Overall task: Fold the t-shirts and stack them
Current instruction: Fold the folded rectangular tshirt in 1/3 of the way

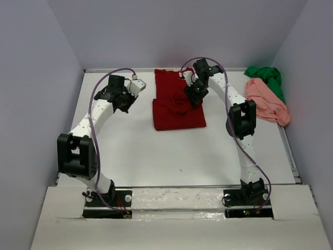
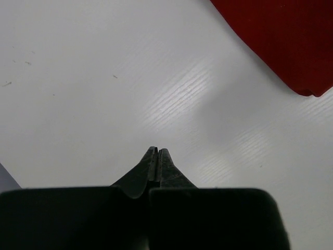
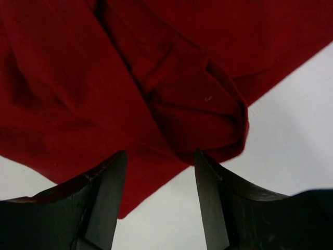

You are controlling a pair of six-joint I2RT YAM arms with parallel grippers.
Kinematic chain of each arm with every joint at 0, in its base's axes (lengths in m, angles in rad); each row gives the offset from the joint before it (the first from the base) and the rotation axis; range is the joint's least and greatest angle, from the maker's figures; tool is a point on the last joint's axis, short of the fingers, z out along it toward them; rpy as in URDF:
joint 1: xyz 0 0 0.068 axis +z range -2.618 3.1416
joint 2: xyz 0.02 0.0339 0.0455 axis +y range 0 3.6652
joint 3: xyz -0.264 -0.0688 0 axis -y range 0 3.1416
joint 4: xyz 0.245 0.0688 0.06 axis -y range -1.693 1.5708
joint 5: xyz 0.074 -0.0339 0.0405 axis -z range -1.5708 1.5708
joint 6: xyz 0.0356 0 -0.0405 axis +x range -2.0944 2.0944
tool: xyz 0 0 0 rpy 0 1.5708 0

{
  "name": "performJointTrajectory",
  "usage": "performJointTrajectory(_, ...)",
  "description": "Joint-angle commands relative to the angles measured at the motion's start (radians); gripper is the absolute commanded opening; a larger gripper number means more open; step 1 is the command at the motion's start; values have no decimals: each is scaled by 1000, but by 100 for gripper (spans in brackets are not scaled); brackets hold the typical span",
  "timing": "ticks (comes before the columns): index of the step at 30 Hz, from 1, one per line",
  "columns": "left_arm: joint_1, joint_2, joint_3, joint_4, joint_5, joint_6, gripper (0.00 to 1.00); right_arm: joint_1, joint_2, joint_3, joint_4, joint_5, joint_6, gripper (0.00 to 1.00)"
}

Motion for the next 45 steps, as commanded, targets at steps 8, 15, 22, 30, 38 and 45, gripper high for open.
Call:
performJointTrajectory(8,33,-112,-50,61,3,-12,0,22,55,87,-14,-53,-41,61)
performJointTrajectory(15,36,-115,-54,58,11,-9,0,22,83,83,-25,-65,-40,59)
performJointTrajectory(22,36,-121,-65,63,14,-6,0,31,102,83,-33,-59,-48,20)
performJointTrajectory(30,36,-115,-61,57,25,-9,0,31,81,92,-28,-37,-51,0)
performJointTrajectory(38,38,-121,-62,57,26,-11,0,31,29,92,59,33,-43,0)
performJointTrajectory(45,38,-122,-67,63,20,-14,0,31,6,98,160,45,-26,0)
